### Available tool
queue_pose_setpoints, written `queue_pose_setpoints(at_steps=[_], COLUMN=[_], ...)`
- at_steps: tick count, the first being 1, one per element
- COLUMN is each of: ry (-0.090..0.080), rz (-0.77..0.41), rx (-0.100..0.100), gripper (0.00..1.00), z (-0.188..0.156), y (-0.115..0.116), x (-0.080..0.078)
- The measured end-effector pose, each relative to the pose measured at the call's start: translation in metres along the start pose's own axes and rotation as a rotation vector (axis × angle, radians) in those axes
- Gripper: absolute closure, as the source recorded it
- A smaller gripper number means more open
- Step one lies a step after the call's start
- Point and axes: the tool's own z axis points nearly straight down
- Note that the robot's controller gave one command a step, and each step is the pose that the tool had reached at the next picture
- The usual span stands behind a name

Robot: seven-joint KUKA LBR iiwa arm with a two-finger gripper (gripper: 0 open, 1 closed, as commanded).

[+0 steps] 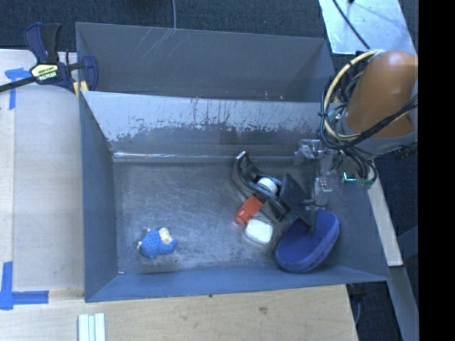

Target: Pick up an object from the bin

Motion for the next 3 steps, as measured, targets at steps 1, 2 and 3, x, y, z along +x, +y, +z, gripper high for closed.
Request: queue_pose_setpoints(at_steps=[1, 2, 3], ry=[0.004, -0.013, -0.023], rz=[0.101, -0.001, -0.380], rx=[0.005, 0.003, 0.011], gripper=[0.00, 0.00, 0.00], z=[0.074, 0.019, 0.069], y=[0.053, 0.046, 0.083], x=[0.020, 0.026, 0.013])
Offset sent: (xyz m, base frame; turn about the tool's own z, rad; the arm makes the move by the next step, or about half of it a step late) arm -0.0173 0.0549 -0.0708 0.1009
